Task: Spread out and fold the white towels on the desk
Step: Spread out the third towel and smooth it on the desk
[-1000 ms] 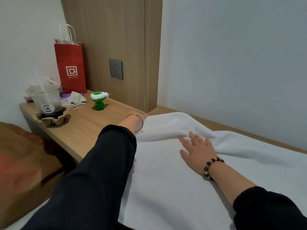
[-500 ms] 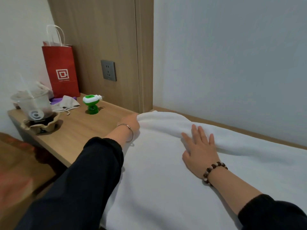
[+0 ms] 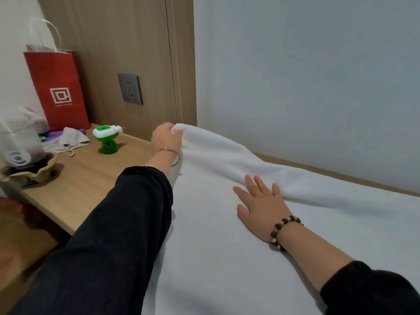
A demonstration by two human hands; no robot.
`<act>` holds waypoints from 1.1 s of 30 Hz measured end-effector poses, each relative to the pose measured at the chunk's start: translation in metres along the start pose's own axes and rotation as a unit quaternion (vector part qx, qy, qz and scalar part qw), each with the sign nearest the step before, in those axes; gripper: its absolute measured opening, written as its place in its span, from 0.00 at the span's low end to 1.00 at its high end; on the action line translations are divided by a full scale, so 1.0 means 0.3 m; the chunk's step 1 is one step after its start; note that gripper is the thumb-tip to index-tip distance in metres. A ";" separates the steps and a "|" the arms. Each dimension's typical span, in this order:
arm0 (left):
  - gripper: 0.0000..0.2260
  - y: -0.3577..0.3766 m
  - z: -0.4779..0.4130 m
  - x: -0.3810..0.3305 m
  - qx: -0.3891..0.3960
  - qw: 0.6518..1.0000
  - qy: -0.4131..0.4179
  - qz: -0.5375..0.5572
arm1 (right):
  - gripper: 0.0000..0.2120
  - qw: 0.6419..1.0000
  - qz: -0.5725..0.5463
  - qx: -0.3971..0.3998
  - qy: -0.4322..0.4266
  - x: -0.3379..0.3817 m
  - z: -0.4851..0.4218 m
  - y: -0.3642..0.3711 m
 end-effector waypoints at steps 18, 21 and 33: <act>0.22 0.080 0.317 -0.063 0.082 0.968 0.203 -0.126 | 0.16 0.984 -0.146 -0.101 0.021 -0.035 -0.038 -0.152; 0.17 0.086 0.283 -0.083 0.100 0.952 0.260 -0.125 | 0.14 0.968 -0.156 -0.184 0.077 -0.132 -0.148 -0.267; 0.05 0.094 0.123 -0.145 0.102 0.825 0.412 -0.372 | 0.12 0.972 0.014 0.179 0.150 -0.242 -0.384 -0.306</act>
Point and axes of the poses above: each hand's wrist, its own z-axis away from the middle knuckle, its own y-axis out of the palm, x = y × z, the point moved 1 cm from there along -z, towards the middle knuckle, and after that the axes turned 6 degrees about -z, right-handed, at the moved point
